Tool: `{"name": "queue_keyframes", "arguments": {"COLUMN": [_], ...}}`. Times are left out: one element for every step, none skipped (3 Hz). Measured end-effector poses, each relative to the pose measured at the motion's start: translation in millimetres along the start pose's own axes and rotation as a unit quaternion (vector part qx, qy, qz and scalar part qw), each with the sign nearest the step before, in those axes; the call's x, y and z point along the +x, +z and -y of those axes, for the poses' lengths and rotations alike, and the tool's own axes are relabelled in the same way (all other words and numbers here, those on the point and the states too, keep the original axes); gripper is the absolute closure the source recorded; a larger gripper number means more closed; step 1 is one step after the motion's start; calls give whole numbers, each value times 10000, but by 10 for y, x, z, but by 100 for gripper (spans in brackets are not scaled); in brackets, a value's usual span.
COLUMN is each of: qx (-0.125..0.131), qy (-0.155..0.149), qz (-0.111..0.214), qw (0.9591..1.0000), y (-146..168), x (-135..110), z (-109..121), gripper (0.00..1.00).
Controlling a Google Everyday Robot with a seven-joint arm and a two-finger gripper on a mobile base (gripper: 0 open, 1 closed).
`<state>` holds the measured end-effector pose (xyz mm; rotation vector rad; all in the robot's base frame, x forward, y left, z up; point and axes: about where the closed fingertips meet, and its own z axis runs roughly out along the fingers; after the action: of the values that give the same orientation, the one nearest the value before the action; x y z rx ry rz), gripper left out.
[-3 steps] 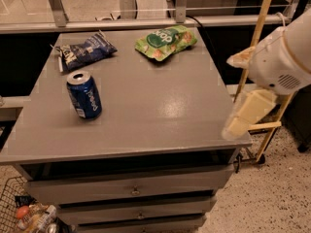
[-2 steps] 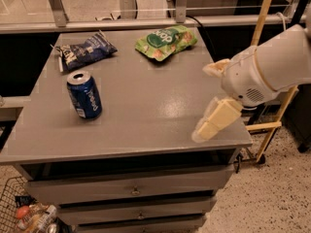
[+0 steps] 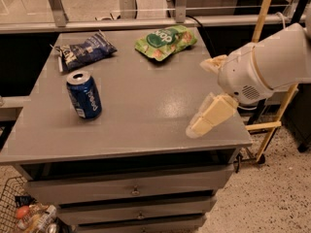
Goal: Move pepsi can near green rice chip bag
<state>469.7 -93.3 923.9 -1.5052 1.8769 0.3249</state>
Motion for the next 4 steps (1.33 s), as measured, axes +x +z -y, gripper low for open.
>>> {"name": "queue_keyframes", "arguments": {"qx": [4,102,229,423], "qy": [134,370,644,815], "qz": [251,659,932,1094], "qw": [9996,9971,9933,9897], "y": [250,684,1039,1322], "x": [-67,-308,-512,-722], "z": [-59,-148,-242,-319], "gripper": [0,0,0,0]}}
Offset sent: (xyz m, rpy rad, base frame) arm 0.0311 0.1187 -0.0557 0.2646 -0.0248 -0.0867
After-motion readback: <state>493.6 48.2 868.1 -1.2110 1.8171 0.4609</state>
